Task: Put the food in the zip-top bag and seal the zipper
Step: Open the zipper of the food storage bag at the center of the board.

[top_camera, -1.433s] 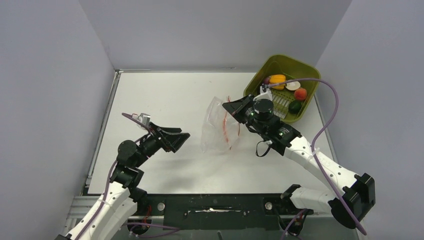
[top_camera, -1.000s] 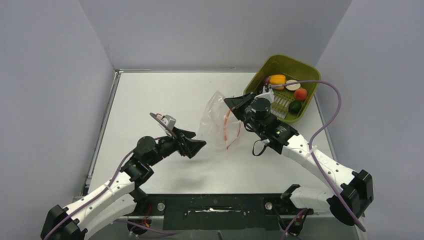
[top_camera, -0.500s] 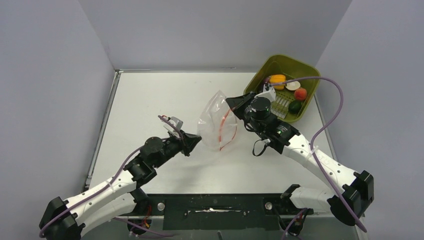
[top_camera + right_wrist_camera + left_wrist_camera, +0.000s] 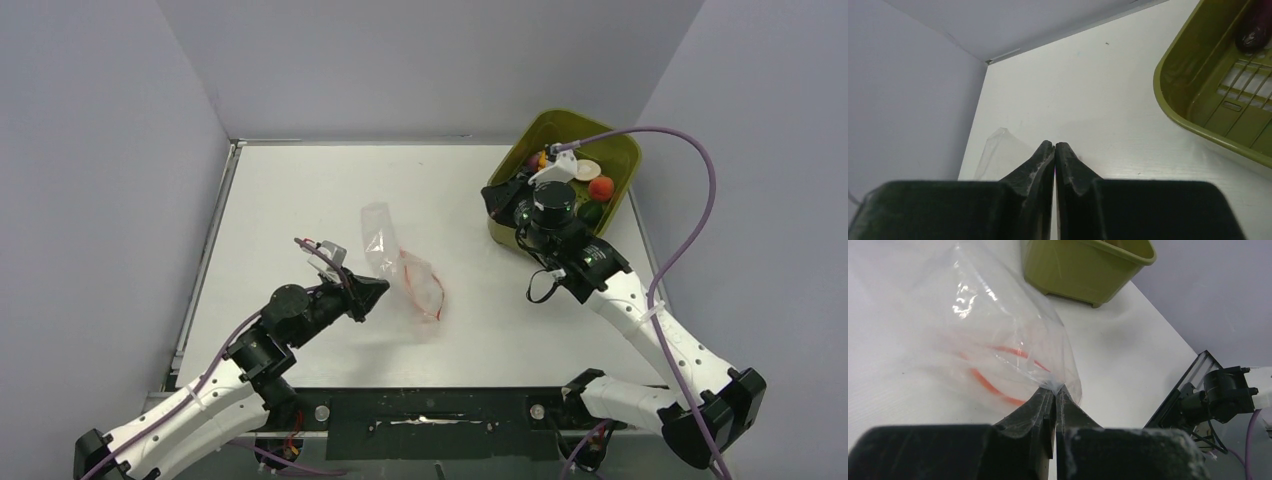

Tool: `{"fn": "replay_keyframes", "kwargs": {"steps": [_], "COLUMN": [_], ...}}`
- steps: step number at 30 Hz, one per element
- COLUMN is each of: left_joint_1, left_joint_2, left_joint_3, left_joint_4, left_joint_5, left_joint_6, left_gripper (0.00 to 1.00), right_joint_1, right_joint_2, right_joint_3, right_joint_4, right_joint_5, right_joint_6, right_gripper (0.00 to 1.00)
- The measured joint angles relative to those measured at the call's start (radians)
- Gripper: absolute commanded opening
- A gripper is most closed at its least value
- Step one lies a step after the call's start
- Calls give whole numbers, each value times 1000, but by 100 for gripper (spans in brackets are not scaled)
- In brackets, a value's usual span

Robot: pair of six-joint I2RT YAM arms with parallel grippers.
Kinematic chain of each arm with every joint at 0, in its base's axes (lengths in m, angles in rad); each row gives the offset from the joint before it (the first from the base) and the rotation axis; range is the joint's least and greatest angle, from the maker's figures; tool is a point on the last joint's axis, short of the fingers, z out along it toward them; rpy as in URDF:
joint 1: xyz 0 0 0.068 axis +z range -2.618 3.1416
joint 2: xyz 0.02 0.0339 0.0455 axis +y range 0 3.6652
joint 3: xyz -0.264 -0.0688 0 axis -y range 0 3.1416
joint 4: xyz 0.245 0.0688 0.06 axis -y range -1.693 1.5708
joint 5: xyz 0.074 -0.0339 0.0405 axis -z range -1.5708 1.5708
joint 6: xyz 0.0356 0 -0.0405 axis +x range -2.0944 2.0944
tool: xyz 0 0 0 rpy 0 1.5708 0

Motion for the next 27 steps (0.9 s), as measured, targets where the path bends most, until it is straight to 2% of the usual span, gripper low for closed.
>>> {"fn": "replay_keyframes", "kwargs": {"steps": [2, 3, 6, 12, 17, 21, 23, 27], "left_joint_1": [0, 0, 0, 0, 0, 0, 0, 0], "left_joint_2": [-8, -11, -13, -11, 8, 17, 24, 28], "left_joint_3": [0, 0, 0, 2, 45, 98, 131, 198], "left_joint_4": [-6, -6, -6, -6, 7, 37, 40, 32], "left_joint_5": [-1, 0, 0, -15, -43, -71, -89, -142], "left_joint_6": [-14, -22, -45, -119, -180, -222, -233, -233], "left_gripper": [0, 0, 0, 0, 0, 0, 0, 0], "right_joint_1": [0, 0, 0, 3, 18, 23, 27, 35], "right_joint_2": [-9, -20, -85, -191, -280, -361, -396, -386], "right_joint_3": [-1, -6, -62, -193, -348, -480, -586, -722], "right_joint_4": [-18, -25, -40, -61, 3, 169, 308, 537], "right_joint_5": [-51, -76, -150, -286, -413, -444, -481, -565], "right_joint_6": [-65, -94, -162, -199, -332, -476, -584, -795], "right_gripper": [40, 44, 48, 55, 55, 55, 57, 58]}}
